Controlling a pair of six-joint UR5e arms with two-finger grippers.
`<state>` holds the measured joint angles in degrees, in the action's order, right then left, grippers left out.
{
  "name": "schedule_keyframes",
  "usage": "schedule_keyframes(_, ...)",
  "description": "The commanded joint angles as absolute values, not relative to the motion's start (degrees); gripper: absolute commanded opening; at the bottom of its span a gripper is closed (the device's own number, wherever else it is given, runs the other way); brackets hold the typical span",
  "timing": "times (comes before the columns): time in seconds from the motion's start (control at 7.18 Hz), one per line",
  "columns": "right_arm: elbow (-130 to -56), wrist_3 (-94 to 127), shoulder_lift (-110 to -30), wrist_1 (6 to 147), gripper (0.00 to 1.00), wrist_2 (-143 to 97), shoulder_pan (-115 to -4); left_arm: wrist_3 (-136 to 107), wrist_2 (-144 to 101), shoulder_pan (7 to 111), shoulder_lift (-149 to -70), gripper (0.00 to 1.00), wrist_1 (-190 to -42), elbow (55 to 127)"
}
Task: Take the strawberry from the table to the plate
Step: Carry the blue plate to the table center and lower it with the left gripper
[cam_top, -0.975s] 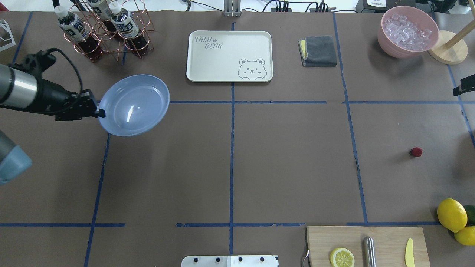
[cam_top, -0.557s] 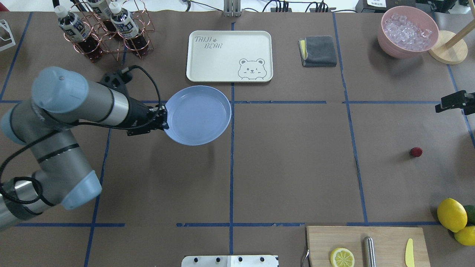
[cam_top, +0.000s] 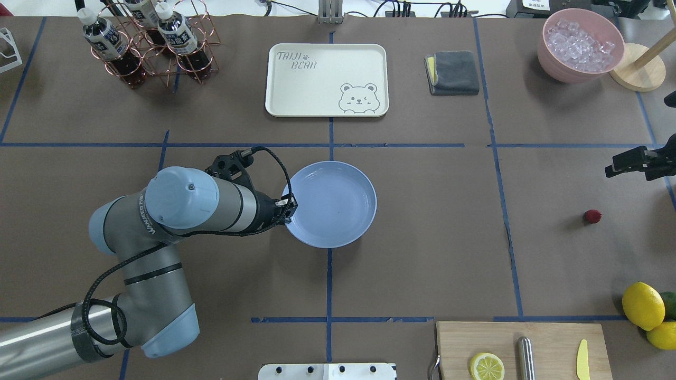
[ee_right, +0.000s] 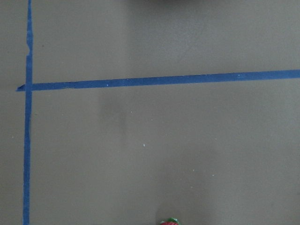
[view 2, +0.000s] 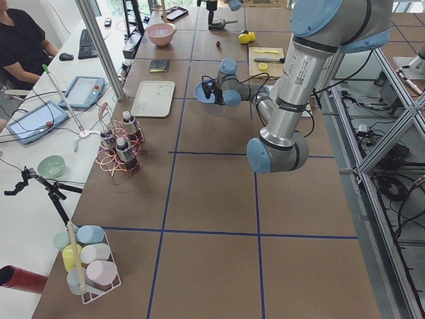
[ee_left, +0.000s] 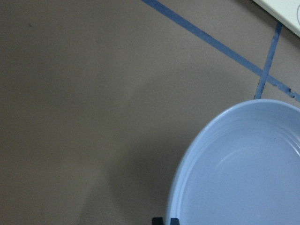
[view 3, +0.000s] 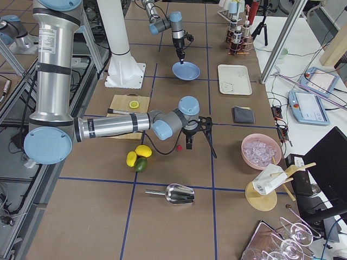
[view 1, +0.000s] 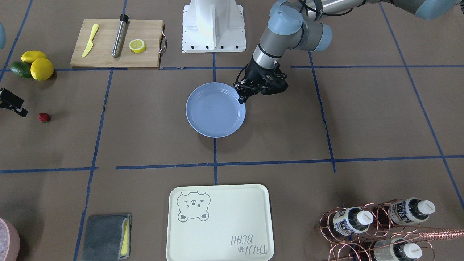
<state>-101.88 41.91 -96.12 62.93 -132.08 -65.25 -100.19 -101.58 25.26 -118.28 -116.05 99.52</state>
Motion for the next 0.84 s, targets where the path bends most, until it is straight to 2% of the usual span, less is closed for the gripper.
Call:
schedule_keyframes(0.0,-102.0,42.3,-96.2,62.8,1.00,-131.9,-64.0,-99.8,-101.3,24.7,-118.4,0.88,-116.0,99.1)
schedule_keyframes(0.14,-102.0,42.3,-96.2,62.7,1.00,-131.3,-63.2,-99.7,-101.2,25.0,-117.9,1.00,-115.8,99.7)
schedule_keyframes(0.42,-102.0,42.4,-96.3,62.3,1.00,-129.2,-60.7,-99.1,-101.4,26.9,-117.1,1.00,-114.4,101.1)
schedule_keyframes(0.7,-101.2,46.5,-99.8,55.3,1.00,-122.2,-53.9,-94.9,-101.8,29.8,-116.8,1.00,-106.7,107.6)
